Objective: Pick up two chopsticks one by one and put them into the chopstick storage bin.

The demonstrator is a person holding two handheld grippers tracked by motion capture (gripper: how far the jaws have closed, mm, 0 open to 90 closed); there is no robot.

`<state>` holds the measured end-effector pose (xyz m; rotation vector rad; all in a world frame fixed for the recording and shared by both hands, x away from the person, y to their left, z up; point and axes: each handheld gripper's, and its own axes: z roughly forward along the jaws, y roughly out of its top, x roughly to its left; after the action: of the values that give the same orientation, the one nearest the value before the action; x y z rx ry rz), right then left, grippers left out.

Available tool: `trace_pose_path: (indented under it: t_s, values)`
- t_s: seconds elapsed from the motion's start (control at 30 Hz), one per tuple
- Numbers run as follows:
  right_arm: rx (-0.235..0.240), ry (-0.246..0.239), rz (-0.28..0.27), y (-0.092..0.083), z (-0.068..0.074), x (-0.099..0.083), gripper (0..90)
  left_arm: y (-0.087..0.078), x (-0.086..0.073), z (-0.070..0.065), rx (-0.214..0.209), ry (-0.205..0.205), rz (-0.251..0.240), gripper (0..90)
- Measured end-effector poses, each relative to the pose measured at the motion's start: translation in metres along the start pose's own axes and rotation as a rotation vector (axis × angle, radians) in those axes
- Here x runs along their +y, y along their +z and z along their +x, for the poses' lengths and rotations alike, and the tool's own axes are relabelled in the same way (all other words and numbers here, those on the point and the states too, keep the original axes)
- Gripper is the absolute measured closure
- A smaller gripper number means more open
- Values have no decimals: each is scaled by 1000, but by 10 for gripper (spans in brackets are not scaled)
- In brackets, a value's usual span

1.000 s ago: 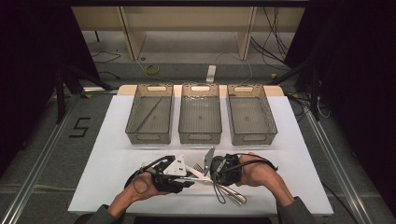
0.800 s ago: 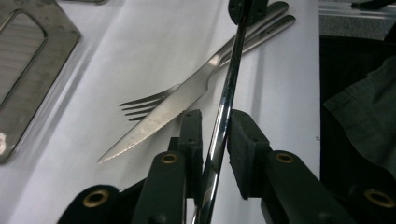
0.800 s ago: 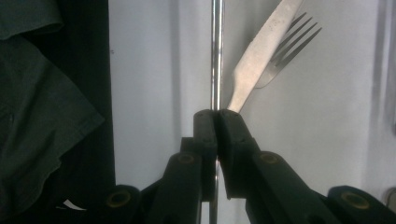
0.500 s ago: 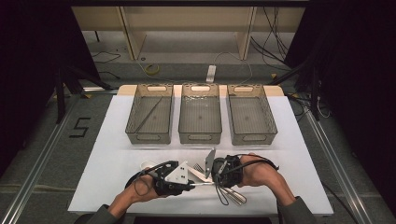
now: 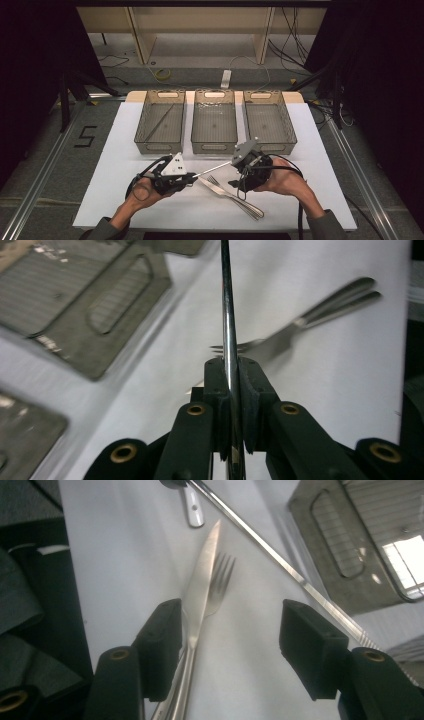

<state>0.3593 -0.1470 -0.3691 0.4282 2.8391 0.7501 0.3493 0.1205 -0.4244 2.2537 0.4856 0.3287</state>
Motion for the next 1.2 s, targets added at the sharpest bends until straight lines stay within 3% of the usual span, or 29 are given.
trace_pose_path:
  t_s: [0.2, 0.27, 0.37, 0.63, 0.83, 1.0, 1.2]
  values:
    - [-10, 113, -105, 0, -6, -13, 369, -7, -2, 11, 56, -103, -41, 833]
    - [0, 146, -135, 2, -8, -18, 369, -9, -3, 14, 78, -121, -56, 833]
    - [-4, 185, -175, 5, -9, -25, 362, -13, -3, 14, 110, -118, -56, 834]
    - [-24, 266, -193, 16, -8, -44, 331, -21, -5, 23, 183, -194, -93, 834]
    - [-24, 325, -239, 19, -7, -56, 319, -25, -8, 32, 204, -230, -88, 834]
    - [-18, 349, -254, 21, -5, -62, 300, -30, -9, 39, 226, -261, -104, 834]
    - [-22, 347, -243, 24, 0, -66, 286, -39, -10, 54, 257, -338, -151, 833]
